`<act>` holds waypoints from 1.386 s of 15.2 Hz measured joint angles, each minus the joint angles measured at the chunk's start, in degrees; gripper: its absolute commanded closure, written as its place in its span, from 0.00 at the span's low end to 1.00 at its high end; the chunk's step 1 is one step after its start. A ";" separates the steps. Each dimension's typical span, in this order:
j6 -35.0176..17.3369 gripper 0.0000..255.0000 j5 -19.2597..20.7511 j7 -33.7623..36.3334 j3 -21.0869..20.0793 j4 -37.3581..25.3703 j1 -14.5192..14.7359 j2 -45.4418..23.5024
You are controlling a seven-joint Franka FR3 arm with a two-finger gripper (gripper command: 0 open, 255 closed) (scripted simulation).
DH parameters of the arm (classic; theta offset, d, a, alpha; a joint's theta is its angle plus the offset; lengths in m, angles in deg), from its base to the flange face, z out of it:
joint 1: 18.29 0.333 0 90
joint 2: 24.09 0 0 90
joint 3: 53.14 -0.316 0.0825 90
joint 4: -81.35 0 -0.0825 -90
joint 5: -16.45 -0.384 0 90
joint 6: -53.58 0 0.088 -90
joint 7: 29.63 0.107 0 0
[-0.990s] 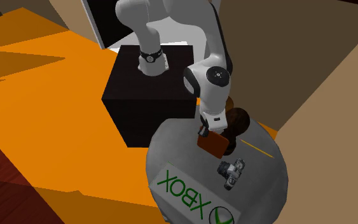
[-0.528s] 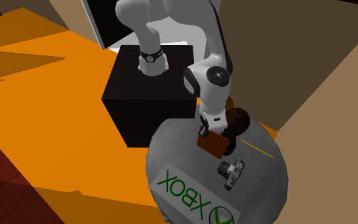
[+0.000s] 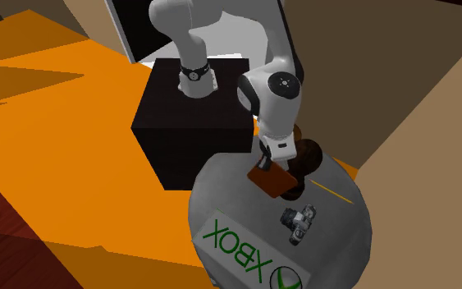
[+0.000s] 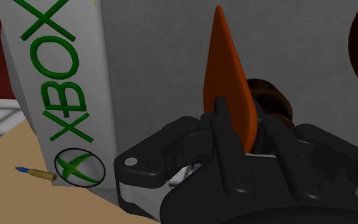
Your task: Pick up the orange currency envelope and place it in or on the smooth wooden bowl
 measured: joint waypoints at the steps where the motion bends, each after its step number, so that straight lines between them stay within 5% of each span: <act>1: 0.68 1.00 -0.12 0.08 -0.12 -0.04 0.04 0.65; 21: 15.00 1.00 -2.74 -1.35 -1.17 -1.64 -0.94 13.49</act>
